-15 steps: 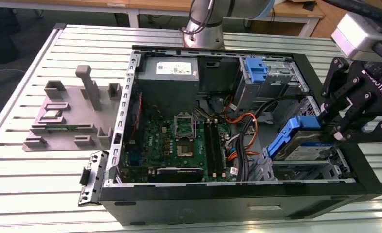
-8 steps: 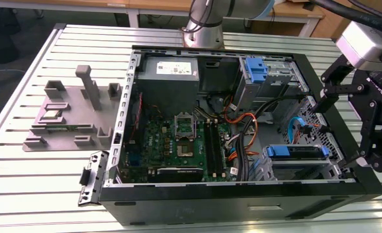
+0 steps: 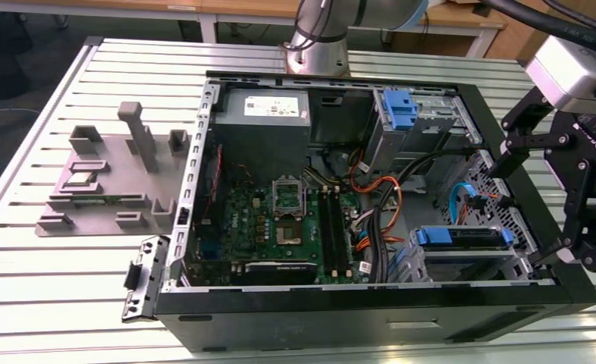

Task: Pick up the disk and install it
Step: 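Insert the first disk wire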

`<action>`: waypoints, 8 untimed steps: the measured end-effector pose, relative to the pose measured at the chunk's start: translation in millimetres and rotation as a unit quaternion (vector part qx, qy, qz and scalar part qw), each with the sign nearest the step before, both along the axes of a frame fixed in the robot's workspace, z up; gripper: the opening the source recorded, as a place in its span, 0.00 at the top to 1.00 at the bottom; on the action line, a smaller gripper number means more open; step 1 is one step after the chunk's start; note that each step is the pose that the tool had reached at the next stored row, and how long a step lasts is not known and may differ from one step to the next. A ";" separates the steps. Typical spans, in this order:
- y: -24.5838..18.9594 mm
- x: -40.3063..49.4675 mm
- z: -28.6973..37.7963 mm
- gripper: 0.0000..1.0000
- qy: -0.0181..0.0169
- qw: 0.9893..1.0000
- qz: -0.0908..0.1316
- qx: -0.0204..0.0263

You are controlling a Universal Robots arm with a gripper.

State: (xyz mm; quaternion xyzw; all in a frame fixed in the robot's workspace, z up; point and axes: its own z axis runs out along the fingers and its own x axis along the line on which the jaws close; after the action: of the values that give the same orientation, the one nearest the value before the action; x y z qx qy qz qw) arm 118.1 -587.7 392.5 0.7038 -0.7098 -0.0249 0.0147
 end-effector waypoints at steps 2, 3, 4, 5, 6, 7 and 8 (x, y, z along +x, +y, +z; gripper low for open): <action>-0.1 0.0 0.0 0.01 0.000 1.000 0.000 0.000; -0.1 0.0 0.0 0.01 0.000 1.000 0.000 0.000; -0.1 0.0 0.0 0.01 0.000 1.000 0.000 0.000; -0.2 0.0 0.0 0.01 0.000 1.000 0.000 0.000; -0.2 0.0 0.0 0.01 0.000 1.000 0.000 0.000; -0.3 0.0 0.0 0.01 0.000 1.000 0.000 0.000; -0.3 0.0 0.0 0.01 0.000 1.000 0.000 0.000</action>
State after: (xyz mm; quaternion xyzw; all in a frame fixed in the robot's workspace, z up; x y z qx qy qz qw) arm 118.0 -588.0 392.5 0.7038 -0.7098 -0.0249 0.0146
